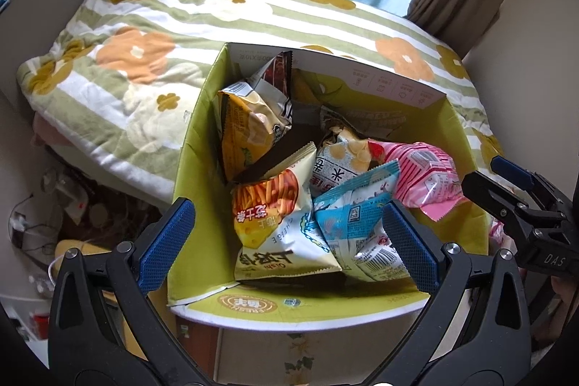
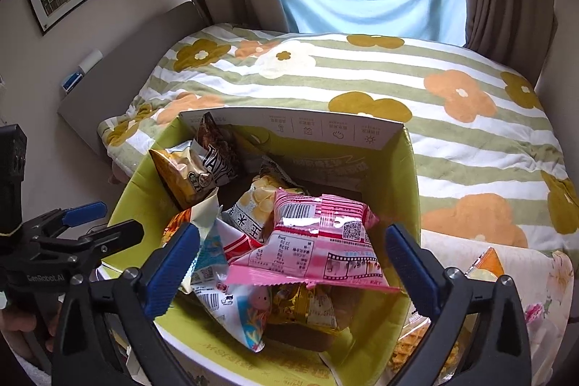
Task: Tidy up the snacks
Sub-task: 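Withdraw both tools from the box toward the remaining snacks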
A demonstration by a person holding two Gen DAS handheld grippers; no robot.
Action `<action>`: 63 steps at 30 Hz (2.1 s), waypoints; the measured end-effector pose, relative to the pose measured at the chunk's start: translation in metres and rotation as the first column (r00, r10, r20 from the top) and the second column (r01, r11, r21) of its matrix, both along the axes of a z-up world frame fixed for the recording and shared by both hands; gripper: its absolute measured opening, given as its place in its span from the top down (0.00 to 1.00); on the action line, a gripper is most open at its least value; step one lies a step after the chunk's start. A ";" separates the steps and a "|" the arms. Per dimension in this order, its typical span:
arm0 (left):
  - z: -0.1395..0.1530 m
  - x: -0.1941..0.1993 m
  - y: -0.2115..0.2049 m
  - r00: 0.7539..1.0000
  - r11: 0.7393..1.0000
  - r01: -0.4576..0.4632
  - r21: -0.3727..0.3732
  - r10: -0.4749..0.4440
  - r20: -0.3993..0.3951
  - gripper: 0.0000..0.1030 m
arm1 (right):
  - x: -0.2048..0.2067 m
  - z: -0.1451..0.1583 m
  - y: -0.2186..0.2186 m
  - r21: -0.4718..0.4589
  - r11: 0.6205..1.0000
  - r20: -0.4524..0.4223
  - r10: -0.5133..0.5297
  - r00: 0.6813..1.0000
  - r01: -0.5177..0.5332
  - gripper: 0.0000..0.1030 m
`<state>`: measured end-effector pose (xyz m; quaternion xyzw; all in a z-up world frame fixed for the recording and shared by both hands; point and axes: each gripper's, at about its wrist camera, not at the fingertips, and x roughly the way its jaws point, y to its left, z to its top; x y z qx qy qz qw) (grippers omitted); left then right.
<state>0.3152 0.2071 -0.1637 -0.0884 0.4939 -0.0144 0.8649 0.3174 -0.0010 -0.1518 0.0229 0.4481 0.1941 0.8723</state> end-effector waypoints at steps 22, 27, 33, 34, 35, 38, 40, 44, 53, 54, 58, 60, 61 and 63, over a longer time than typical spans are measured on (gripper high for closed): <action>0.046 -0.034 -0.092 0.982 0.991 0.128 0.028 -0.131 0.135 0.00 | -0.068 0.050 -0.089 -0.034 0.991 0.093 -0.129 0.987 0.133 0.01; 0.050 -0.044 -0.144 0.977 0.989 0.148 0.026 -0.151 0.152 0.00 | -0.085 0.050 -0.146 -0.035 0.983 0.072 -0.178 0.981 0.180 0.01; 0.043 -0.055 -0.215 0.971 0.980 0.198 0.017 -0.199 0.135 0.00 | -0.111 0.048 -0.221 -0.027 0.961 0.070 -0.272 0.960 0.274 0.01; 0.042 -0.057 -0.226 0.969 0.978 0.208 0.016 -0.208 0.134 0.00 | -0.113 0.047 -0.229 -0.031 0.959 0.067 -0.281 0.957 0.283 0.01; 0.040 -0.059 -0.241 0.967 0.975 0.220 0.016 -0.220 0.131 0.00 | -0.116 0.046 -0.238 -0.036 0.955 0.063 -0.291 0.955 0.293 0.01; 0.033 -0.063 -0.274 0.961 0.968 0.249 0.013 -0.249 0.120 0.00 | -0.122 0.037 -0.267 -0.045 0.948 0.040 -0.313 0.949 0.315 0.01; 0.027 -0.064 -0.296 0.956 0.962 0.273 0.016 -0.273 0.108 0.00 | -0.125 0.031 -0.284 -0.052 0.946 0.015 -0.318 0.948 0.319 0.01; 0.011 -0.062 -0.339 0.937 0.938 0.337 0.081 -0.343 0.071 0.00 | -0.130 0.016 -0.311 -0.049 0.943 -0.023 -0.332 0.943 0.330 0.01; -0.033 -0.024 -0.391 0.870 0.847 0.491 0.203 -0.485 -0.084 0.00 | -0.131 -0.032 -0.350 0.016 0.909 -0.163 -0.408 0.898 0.416 0.01; -0.038 -0.018 -0.393 0.863 0.839 0.506 0.202 -0.495 -0.103 0.00 | -0.130 -0.037 -0.352 0.037 0.903 -0.182 -0.416 0.891 0.429 0.01; -0.065 0.008 -0.403 0.823 0.798 0.566 0.206 -0.535 -0.190 0.00 | -0.127 -0.063 -0.357 0.098 0.865 -0.261 -0.455 0.852 0.492 0.01; -0.080 0.019 -0.408 0.800 0.778 0.596 0.200 -0.554 -0.232 0.00 | -0.124 -0.073 -0.358 0.111 0.850 -0.284 -0.469 0.836 0.515 0.01; -0.087 0.024 -0.409 0.788 0.767 0.610 0.196 -0.562 -0.252 0.00 | -0.122 -0.078 -0.358 0.109 0.843 -0.297 -0.478 0.827 0.527 0.01; -0.100 0.032 -0.413 0.765 0.746 0.636 0.198 -0.576 -0.289 0.00 | -0.119 -0.087 -0.357 0.102 0.832 -0.308 -0.495 0.813 0.545 0.01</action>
